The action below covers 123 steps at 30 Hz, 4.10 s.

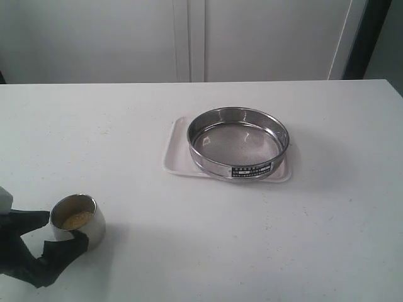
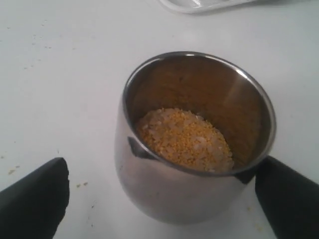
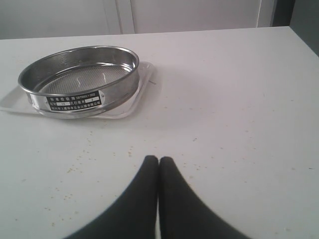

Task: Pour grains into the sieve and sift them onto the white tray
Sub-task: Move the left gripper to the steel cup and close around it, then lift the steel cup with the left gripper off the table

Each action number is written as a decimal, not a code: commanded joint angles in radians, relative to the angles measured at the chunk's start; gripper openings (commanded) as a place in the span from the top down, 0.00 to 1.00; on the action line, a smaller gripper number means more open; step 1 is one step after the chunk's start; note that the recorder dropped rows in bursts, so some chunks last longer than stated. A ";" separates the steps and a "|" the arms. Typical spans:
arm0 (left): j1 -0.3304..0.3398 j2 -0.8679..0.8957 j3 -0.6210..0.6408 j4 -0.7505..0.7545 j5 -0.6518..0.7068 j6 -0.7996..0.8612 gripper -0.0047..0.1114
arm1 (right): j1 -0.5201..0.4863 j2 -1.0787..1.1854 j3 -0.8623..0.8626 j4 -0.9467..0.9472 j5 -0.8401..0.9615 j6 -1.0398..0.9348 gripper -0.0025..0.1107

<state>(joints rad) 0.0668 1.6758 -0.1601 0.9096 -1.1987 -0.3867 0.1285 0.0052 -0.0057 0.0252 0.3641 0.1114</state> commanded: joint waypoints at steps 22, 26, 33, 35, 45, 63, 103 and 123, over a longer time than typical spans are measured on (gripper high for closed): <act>0.000 0.139 -0.122 0.077 -0.022 -0.036 0.05 | 0.003 -0.005 0.006 0.003 -0.014 -0.002 0.98; 0.000 0.139 -0.122 0.078 -0.022 -0.031 0.05 | 0.003 -0.005 0.006 0.003 -0.014 -0.002 0.98; 0.000 0.139 -0.150 0.092 -0.022 -0.060 0.05 | 0.003 -0.005 0.006 0.003 -0.014 -0.002 0.98; 0.000 0.139 -0.157 0.092 -0.022 -0.062 0.05 | 0.003 -0.005 0.006 0.003 -0.014 -0.002 0.98; 0.000 0.139 -0.180 0.094 -0.022 -0.063 0.05 | 0.003 -0.005 0.006 0.003 -0.014 -0.002 0.98; 0.000 0.200 -0.238 0.104 -0.022 -0.063 0.05 | 0.003 -0.005 0.006 0.003 -0.014 -0.002 0.98; 0.000 0.180 -0.237 0.030 -0.022 -0.079 0.96 | 0.003 -0.005 0.006 0.003 -0.014 -0.002 0.98; 0.000 -0.125 -0.369 0.175 0.183 -0.556 0.96 | 0.003 -0.005 0.006 0.003 -0.014 -0.002 0.98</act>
<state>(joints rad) 0.0668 1.5973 -0.4893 1.0178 -1.0844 -0.8426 0.1285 0.0052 -0.0057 0.0252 0.3641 0.1114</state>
